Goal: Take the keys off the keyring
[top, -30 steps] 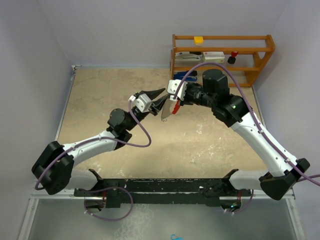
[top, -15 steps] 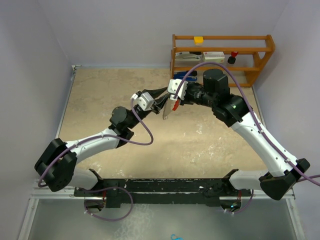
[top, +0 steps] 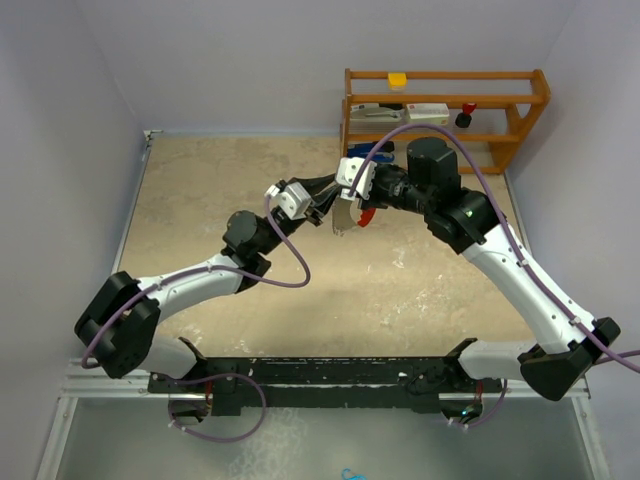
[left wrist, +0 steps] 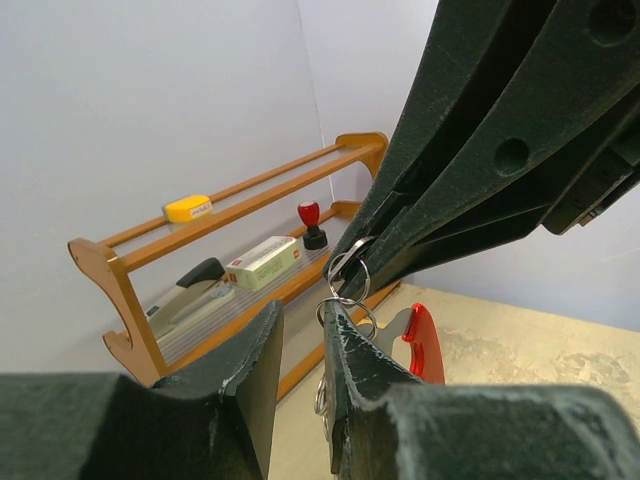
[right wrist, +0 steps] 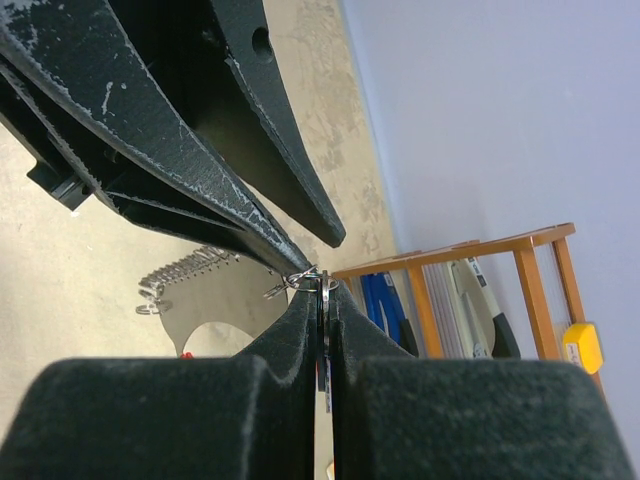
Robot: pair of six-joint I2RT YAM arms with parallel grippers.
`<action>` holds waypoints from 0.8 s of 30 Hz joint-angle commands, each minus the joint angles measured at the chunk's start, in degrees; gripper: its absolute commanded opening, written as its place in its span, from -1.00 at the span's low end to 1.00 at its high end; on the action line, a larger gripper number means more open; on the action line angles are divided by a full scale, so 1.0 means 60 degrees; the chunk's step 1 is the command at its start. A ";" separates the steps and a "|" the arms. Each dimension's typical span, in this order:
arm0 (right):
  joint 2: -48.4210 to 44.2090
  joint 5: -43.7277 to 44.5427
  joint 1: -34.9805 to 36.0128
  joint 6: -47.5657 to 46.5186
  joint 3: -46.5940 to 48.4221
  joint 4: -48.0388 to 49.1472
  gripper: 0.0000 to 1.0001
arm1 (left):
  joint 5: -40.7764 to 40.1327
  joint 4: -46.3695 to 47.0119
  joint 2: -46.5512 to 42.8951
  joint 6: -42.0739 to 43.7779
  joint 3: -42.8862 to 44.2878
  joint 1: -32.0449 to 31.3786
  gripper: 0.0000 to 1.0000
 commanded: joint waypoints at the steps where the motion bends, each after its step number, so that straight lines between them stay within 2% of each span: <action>1: -0.0350 -0.0320 0.0001 0.0146 0.0018 0.0480 -1.00 | 0.0427 0.0493 0.0105 -0.0227 0.0474 0.0038 -0.61; 14: -0.0326 -0.0363 0.0000 0.0160 0.0054 0.0480 -1.00 | 0.1517 -0.0119 0.0325 -0.0093 0.0777 0.0039 -0.65; 24: -0.0348 -0.0358 0.0000 0.0167 0.0088 0.0508 -1.00 | 0.3000 -0.1096 0.0330 0.0259 0.1074 0.0037 -0.69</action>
